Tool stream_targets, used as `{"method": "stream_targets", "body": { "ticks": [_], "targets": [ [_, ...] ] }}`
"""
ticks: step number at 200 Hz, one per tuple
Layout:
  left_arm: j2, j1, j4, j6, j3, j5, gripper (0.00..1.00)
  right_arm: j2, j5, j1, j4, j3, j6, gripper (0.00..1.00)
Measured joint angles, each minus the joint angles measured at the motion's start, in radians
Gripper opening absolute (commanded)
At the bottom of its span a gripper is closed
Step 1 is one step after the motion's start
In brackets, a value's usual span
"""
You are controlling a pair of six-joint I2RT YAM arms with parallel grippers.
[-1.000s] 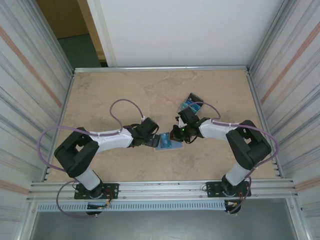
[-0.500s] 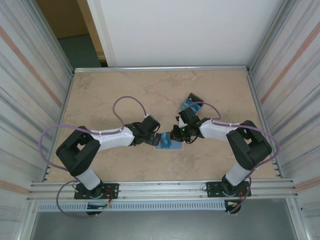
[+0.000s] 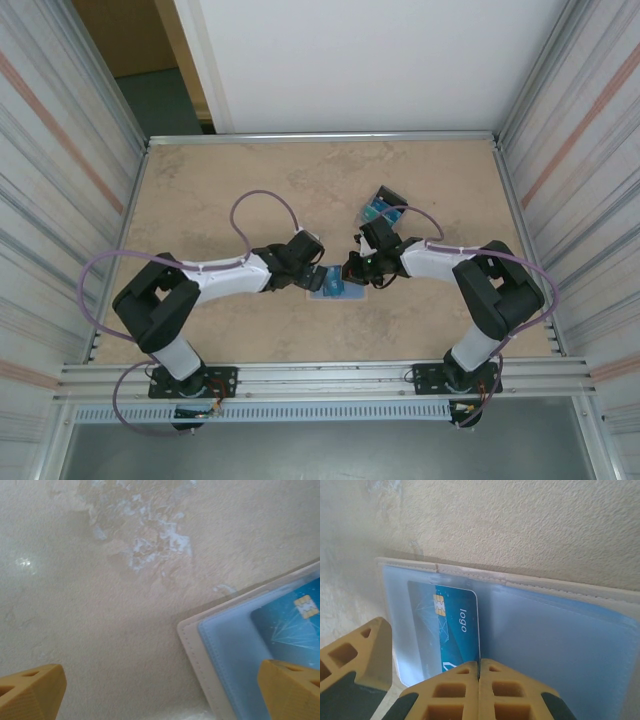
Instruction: Take the credit cards out of the card holder
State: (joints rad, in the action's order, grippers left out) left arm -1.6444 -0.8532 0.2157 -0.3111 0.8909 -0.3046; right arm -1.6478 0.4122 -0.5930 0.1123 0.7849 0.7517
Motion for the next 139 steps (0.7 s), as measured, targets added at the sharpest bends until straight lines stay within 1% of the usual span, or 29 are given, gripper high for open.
{"method": "stream_targets", "body": {
  "ticks": [70, 91, 96, 106, 120, 139],
  "targets": [
    [-0.045, -0.006, -0.008, 0.001, 0.016, 0.026, 0.99, 0.001, 0.001, 0.005, -0.023, -0.019, 0.005, 0.00],
    [-0.055, -0.006, -0.012, 0.000, 0.020, 0.034, 0.99, 0.001, 0.004, 0.005, -0.042, -0.033, 0.017, 0.10],
    [-0.056, -0.006, -0.013, 0.000, 0.020, 0.035, 0.99, 0.001, 0.005, 0.005, -0.048, -0.036, 0.024, 0.14],
    [-0.060, -0.006, -0.014, -0.002, 0.023, 0.035, 0.99, 0.001, 0.007, 0.005, -0.058, -0.042, 0.034, 0.21],
    [-0.061, -0.006, -0.016, -0.006, 0.024, 0.040, 0.99, 0.001, 0.015, 0.005, -0.079, -0.047, 0.043, 0.23],
    [-0.061, -0.006, -0.014, -0.010, 0.024, 0.042, 0.99, 0.001, 0.026, 0.006, -0.097, -0.053, 0.053, 0.24]
  ]
}}
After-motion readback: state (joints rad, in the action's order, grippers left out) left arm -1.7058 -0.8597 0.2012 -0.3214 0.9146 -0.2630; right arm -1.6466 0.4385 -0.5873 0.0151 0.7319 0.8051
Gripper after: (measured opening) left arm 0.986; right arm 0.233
